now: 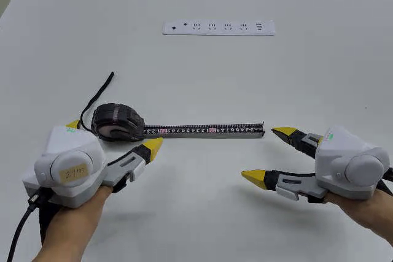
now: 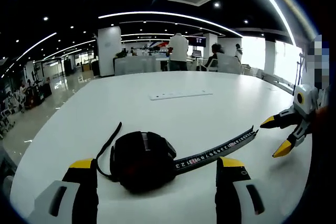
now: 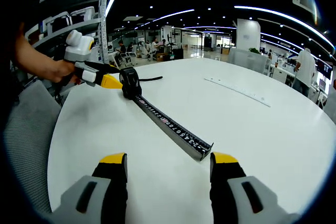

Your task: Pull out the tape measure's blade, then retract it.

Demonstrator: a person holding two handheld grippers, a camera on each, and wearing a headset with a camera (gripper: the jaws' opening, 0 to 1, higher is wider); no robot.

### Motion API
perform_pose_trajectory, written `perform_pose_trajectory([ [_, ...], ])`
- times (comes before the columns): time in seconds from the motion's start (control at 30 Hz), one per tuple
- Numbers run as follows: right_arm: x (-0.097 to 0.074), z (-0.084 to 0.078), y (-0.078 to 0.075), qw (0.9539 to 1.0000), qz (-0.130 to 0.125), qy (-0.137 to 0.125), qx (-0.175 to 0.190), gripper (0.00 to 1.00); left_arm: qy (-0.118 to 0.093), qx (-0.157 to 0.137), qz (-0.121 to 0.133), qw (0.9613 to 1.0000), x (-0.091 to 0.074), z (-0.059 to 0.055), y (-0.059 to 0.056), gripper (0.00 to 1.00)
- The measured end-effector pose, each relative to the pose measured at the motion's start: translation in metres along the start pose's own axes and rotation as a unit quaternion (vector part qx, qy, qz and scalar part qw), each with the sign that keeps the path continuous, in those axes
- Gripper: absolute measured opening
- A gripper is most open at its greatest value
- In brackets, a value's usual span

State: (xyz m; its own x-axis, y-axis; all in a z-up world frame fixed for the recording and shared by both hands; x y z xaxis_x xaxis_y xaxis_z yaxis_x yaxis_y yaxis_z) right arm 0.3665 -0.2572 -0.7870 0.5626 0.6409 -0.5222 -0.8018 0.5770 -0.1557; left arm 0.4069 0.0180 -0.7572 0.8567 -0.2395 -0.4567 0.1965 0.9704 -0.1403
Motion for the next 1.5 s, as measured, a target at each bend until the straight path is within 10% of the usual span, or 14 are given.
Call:
perform_pose_trajectory([
  [0.9,0.018,-0.010,-0.031,0.9963,0.059,0.014,-0.060,0.37,0.018,-0.029,0.033,0.9989,0.016,-0.006,0.013,0.78],
  [1.5,0.029,-0.012,-0.044,0.9842,0.129,0.027,-0.118,0.15,0.027,-0.033,0.055,0.9976,0.025,-0.006,0.019,0.69],
])
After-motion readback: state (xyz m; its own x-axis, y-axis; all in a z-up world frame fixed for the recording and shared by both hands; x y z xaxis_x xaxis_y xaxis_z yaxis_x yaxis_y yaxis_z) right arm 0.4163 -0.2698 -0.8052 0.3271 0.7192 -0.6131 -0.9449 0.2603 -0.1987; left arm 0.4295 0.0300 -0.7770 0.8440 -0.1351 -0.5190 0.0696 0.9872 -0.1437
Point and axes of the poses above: the centre of the closed fingertips' face, and the gripper's own axes: x roughly forward along the fingers, y roughly to its left, z roughly out of its top, the point moved 3 cm from there along -x, roughly backward along the fingers, and after that the axes turned 10 degrees about -x, right-handed, at the moved point
